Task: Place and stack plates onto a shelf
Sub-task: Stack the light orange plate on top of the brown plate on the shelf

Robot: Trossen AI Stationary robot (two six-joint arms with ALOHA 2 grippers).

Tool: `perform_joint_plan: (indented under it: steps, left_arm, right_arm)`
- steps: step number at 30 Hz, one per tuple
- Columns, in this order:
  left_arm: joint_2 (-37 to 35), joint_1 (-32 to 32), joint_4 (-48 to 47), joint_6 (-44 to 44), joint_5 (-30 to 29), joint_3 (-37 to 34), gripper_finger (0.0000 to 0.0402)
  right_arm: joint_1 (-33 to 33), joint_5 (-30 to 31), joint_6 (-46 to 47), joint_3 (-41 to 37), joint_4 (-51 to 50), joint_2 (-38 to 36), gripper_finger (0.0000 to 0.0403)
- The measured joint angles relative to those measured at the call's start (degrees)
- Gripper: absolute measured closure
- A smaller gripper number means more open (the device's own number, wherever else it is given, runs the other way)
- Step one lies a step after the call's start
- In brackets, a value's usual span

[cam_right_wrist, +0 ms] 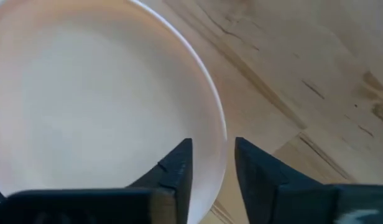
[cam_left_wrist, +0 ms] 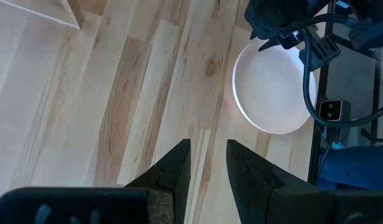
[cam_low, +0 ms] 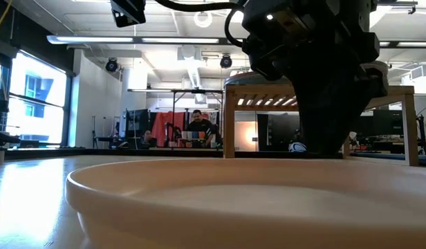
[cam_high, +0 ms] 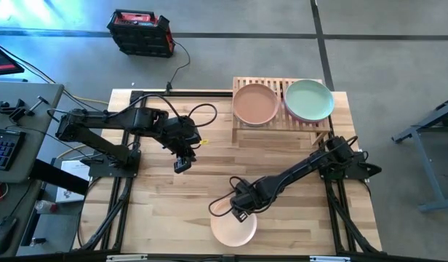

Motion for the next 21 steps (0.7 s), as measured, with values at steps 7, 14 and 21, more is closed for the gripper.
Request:
perform_joint_plan:
  steps: [7,14,21]
  left_arm:
    - [0.0,0.0,0.0,0.0,0.0,0.0,0.0312]
    - [0.0,0.0,0.0,0.9,0.0,0.0,0.0312]
    - [0.0,0.0,0.0,1.0,0.0,0.0,0.0312]
  right_arm:
    - [0.0,1.9,-0.1,-0.1,-0.8,0.5,0.029]
    - [-0.1,2.0,0.6,-0.4,-0.4,1.0,0.029]
    - [-0.1,0.6,1.2,-0.5,0.8,2.9,0.0291]
